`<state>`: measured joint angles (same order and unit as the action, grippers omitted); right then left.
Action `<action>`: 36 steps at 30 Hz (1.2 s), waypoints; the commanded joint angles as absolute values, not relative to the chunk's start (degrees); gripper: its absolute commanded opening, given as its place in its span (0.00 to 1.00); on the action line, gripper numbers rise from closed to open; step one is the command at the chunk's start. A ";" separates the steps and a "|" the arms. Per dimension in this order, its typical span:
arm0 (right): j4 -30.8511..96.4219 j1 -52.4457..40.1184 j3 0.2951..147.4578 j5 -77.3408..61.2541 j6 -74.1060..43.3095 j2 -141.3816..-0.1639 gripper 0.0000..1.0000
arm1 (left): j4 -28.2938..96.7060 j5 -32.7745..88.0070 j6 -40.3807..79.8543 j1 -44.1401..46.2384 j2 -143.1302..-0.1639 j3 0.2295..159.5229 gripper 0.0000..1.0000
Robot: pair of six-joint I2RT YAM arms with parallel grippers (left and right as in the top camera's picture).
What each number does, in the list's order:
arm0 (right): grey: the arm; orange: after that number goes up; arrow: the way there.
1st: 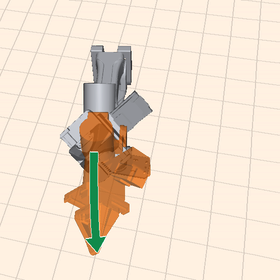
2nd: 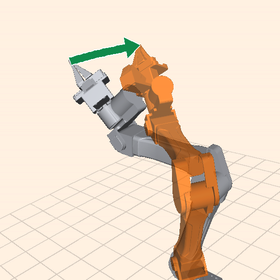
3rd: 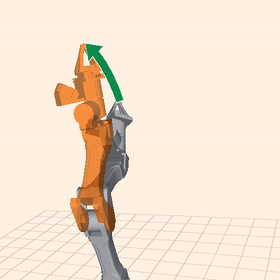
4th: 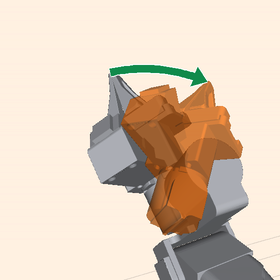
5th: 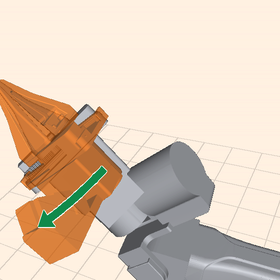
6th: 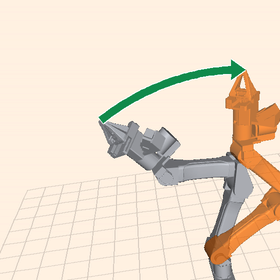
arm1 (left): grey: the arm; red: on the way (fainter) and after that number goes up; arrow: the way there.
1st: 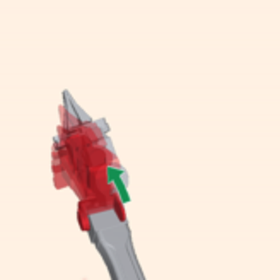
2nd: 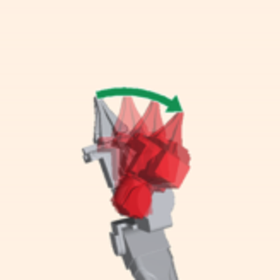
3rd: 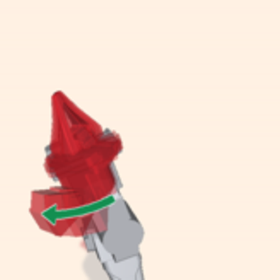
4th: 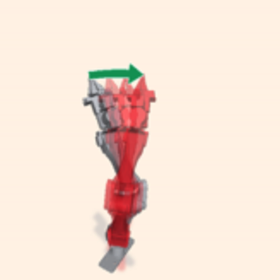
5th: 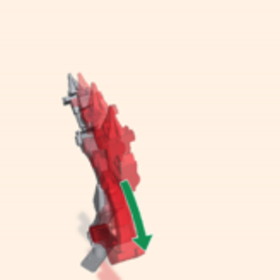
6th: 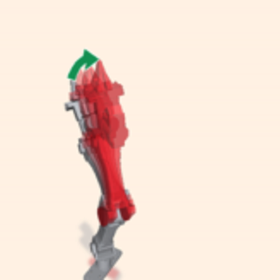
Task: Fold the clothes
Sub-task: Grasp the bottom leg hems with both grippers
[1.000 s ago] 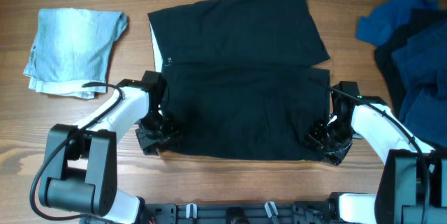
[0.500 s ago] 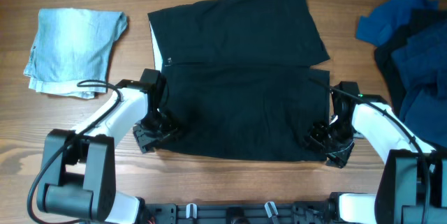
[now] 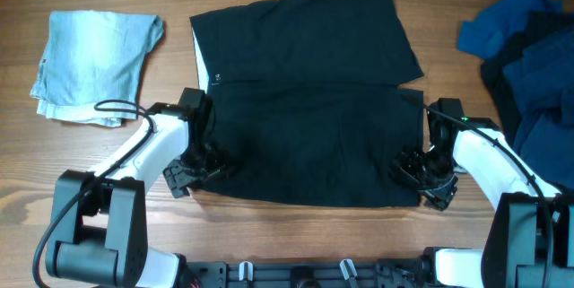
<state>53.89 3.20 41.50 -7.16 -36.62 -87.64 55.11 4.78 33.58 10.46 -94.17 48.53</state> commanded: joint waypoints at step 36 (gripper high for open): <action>52.80 3.40 41.43 -11.86 -31.59 -87.39 0.04 | 55.57 6.55 29.65 10.48 -91.31 50.30 0.04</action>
